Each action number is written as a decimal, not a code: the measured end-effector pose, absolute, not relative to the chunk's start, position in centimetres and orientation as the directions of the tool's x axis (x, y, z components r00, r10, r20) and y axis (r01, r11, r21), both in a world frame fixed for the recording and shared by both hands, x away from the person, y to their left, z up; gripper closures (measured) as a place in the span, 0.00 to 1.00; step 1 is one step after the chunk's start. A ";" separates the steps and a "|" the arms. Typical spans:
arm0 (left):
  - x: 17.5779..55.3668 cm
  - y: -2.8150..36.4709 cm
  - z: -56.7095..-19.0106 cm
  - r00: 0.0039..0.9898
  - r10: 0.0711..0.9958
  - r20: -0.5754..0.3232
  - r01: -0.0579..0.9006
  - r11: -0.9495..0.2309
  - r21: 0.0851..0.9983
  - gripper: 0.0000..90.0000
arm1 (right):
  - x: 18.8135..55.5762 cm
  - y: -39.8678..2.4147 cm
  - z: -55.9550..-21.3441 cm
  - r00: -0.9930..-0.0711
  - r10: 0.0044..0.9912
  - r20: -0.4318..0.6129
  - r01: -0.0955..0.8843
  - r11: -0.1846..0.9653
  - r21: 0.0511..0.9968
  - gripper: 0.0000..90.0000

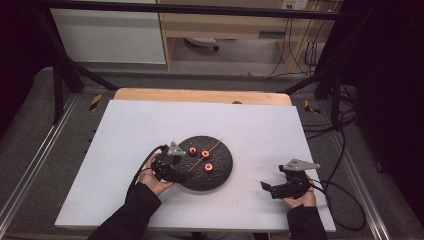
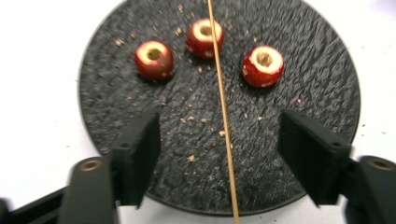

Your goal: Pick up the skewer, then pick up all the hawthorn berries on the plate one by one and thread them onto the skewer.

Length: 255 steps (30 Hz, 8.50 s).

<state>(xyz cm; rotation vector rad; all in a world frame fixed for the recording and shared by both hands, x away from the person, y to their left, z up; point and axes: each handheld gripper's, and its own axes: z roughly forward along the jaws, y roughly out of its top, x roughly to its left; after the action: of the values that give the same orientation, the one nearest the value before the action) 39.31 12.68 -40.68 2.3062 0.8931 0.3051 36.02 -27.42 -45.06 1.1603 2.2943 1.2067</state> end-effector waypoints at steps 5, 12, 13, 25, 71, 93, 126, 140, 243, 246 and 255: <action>39.7 12.1 -41.2 0.743 0.670 -0.009 0.537 -0.588 0.604 0.51 | 36.0 -27.4 -45.1 -0.629 0.771 0.101 0.522 0.323 0.789 0.01; 40.1 11.6 -41.6 0.741 0.671 -0.025 0.568 -0.606 0.558 0.69 | 36.0 -27.4 -45.1 -0.630 0.770 0.102 0.525 0.326 0.786 0.01; 40.2 11.6 -41.6 0.740 0.672 -0.026 0.572 -0.609 0.550 0.74 | 36.0 -27.4 -45.1 -0.630 0.770 0.101 0.526 0.327 0.785 0.01; 40.2 11.0 -41.7 0.739 0.673 -0.025 0.584 -0.623 0.520 0.94 | 36.1 -27.4 -45.1 -0.633 0.767 0.102 0.527 0.331 0.783 0.01; 36.0 19.1 -40.1 0.705 0.704 -0.085 0.511 -0.422 0.749 0.97 | 36.3 -25.3 -44.0 -0.630 0.771 0.092 0.540 0.350 0.766 0.01; 33.7 23.1 -41.5 0.691 0.716 -0.106 0.498 -0.365 0.786 0.97 | 38.3 -19.3 -41.3 -0.675 0.733 0.081 0.520 0.396 0.756 0.01; 33.1 24.6 -42.6 0.687 0.718 -0.116 0.499 -0.349 0.794 0.97 | 43.3 -8.8 -39.3 -0.765 0.643 0.040 0.535 0.599 0.596 0.18; 33.2 24.5 -42.8 0.690 0.715 -0.113 0.501 -0.358 0.788 0.97 | 44.3 -6.9 -40.6 -0.804 0.586 0.105 0.558 0.681 0.475 0.42; 32.2 22.3 -42.9 0.668 0.731 -0.140 0.492 -0.293 0.820 0.98 | 41.6 -11.8 -38.9 -0.573 0.627 0.528 0.561 -0.169 0.810 0.68; 32.2 22.2 -42.9 0.666 0.732 -0.143 0.493 -0.288 0.821 0.98 | 41.6 -11.8 -38.9 -0.571 0.624 0.533 0.546 -0.196 0.815 0.68; 31.9 21.7 -42.8 0.669 0.728 -0.149 0.483 -0.274 0.831 0.98 | 41.9 -11.7 -38.7 -0.551 0.614 0.565 0.503 -0.296 0.812 0.68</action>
<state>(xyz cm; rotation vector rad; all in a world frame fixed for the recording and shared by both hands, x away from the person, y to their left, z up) 31.87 21.68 -42.85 1.9345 0.9458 0.3250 41.94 -11.69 -38.70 1.4435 1.8101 1.9945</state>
